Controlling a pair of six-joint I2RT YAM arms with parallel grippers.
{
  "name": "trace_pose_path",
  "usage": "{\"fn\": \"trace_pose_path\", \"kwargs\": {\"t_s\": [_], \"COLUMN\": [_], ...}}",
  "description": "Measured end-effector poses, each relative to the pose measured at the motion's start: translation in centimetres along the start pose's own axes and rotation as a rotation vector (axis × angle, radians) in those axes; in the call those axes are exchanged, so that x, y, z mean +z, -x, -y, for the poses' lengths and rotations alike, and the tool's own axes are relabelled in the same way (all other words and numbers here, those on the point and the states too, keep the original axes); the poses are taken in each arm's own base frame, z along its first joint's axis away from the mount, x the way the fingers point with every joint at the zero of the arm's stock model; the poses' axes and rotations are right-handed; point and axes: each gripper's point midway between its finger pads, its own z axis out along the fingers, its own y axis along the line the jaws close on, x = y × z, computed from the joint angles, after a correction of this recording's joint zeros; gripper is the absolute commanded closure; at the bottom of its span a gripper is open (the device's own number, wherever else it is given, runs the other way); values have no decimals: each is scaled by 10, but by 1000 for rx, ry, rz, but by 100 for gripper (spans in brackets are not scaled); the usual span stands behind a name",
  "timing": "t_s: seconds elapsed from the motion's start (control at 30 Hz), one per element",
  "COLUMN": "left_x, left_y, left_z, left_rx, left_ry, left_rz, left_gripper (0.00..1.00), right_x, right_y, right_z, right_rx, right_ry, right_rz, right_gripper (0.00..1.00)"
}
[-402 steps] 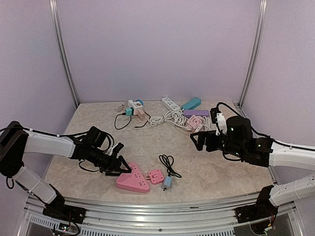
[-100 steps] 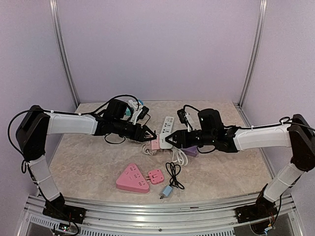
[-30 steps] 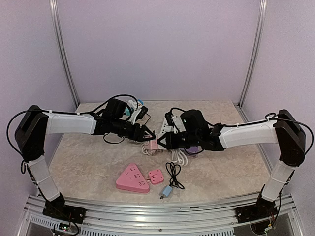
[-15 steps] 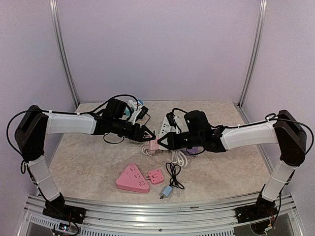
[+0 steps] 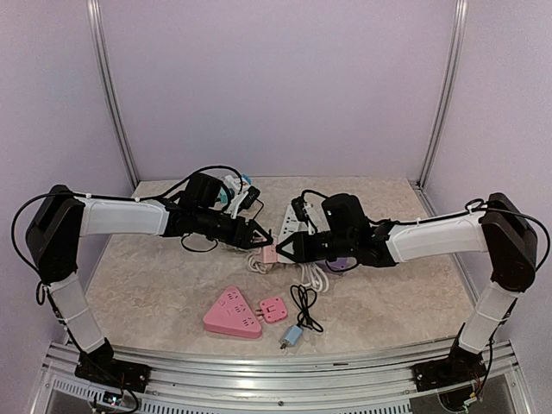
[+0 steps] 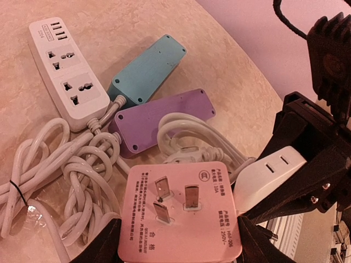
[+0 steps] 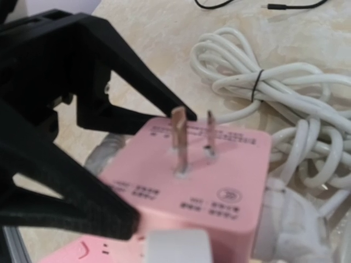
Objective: Pull the plug off the socket
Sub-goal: Remove the plug from the socket.
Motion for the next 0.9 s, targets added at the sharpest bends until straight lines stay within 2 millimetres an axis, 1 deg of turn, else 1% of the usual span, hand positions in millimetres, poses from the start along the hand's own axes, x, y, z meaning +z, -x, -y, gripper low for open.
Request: {"fn": "trace_pose_path", "kwargs": {"t_s": [0.13,0.5,0.9], "left_x": [0,-1,-1], "left_y": [0,5,4], "left_z": [-1,-1,-2], "left_rx": [0,3,0], "left_ry": [6,18,26], "left_rz": [-2,7,4], "left_gripper": [66,66,66], "right_x": [1,-1,1], "right_y": [1,8,7], "right_z": [0,0,2], "right_rx": [1,-23,-33], "right_ry": [-50,-254,-292], "right_rz": [-8,-30,-31], "right_gripper": [100,100,100]}}
